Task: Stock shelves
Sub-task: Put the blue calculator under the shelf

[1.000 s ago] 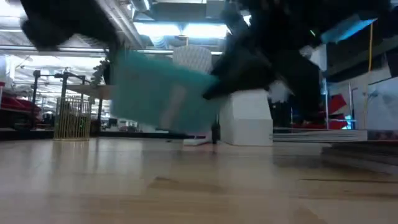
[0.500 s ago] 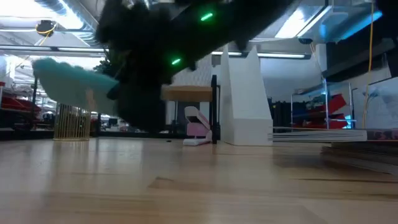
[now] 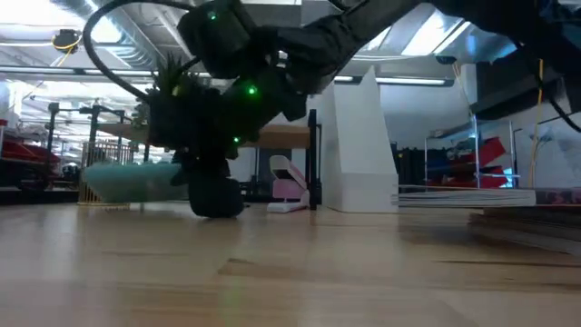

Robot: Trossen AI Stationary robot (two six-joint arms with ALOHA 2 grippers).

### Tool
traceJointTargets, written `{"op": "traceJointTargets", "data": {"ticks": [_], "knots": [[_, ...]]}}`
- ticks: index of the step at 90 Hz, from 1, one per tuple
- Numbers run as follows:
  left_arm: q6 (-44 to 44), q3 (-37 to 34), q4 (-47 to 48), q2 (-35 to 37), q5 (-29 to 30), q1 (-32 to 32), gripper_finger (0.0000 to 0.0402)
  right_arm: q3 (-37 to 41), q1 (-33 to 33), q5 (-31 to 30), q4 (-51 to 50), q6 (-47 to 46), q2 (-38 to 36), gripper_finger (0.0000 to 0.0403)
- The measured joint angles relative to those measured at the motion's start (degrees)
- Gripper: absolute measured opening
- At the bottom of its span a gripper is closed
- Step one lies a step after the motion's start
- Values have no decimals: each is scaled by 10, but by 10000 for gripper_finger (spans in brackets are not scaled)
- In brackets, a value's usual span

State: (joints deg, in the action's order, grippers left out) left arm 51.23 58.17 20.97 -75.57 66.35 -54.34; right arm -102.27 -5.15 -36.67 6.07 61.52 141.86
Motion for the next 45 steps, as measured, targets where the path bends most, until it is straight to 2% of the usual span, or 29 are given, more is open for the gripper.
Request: {"op": "traceJointTargets", "data": {"ticks": [11,21,31,36,45], "knots": [[2,0,1,-7,-3,0,33,1,1,6,0,4,-1,111],[32,0,20,-15,-5,0,33,1,-1,7,0,5,-1,152],[84,0,55,-19,-20,0,33,2,-6,-40,-1,0,-2,203],[114,0,75,-19,-27,0,33,2,-9,-64,-19,-7,-7,224],[151,0,102,-19,-32,-1,33,5,-13,-41,-95,-40,-30,240]]}}
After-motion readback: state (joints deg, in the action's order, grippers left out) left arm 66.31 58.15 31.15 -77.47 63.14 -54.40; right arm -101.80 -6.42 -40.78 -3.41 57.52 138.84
